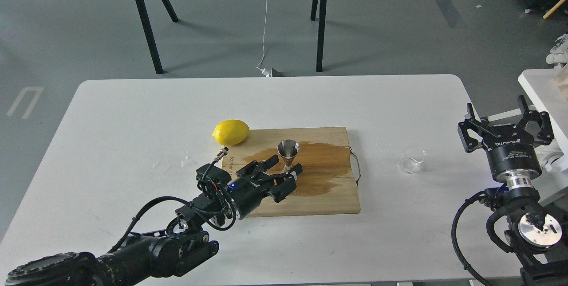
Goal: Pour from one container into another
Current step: 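Lower the jigger upright onto the cutting board and open the left gripper, then withdraw the left gripper away from the jigger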
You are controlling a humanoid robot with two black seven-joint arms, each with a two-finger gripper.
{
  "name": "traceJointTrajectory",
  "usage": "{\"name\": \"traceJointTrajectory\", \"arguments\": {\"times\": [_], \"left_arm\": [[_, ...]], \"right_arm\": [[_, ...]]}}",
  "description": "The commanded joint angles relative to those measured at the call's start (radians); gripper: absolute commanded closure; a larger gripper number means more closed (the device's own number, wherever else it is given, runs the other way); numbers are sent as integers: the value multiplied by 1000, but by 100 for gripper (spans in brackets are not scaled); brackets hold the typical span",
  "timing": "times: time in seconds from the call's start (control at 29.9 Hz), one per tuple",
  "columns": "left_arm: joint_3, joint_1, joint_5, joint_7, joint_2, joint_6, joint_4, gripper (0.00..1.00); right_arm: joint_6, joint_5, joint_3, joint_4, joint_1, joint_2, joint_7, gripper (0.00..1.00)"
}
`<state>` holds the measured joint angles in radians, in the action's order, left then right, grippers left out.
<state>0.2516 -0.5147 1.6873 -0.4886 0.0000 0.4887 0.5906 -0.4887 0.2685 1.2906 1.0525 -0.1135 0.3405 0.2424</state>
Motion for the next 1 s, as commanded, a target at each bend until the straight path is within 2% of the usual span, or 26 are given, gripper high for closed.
{"name": "traceJointTrajectory", "arguments": {"times": [0.0,0.8,0.97], "left_arm": [[0,2,-1,0,0,0,0,15],[2,27,-32,0,71,0,9,15],[18,27,-93,0,182,0,165,15]], "right_arm": [[0,0,1,0,0,0,0,2],[0,0,-1,-6,0,0,0,2],[0,0,1,-6,0,0,0,2]]}}
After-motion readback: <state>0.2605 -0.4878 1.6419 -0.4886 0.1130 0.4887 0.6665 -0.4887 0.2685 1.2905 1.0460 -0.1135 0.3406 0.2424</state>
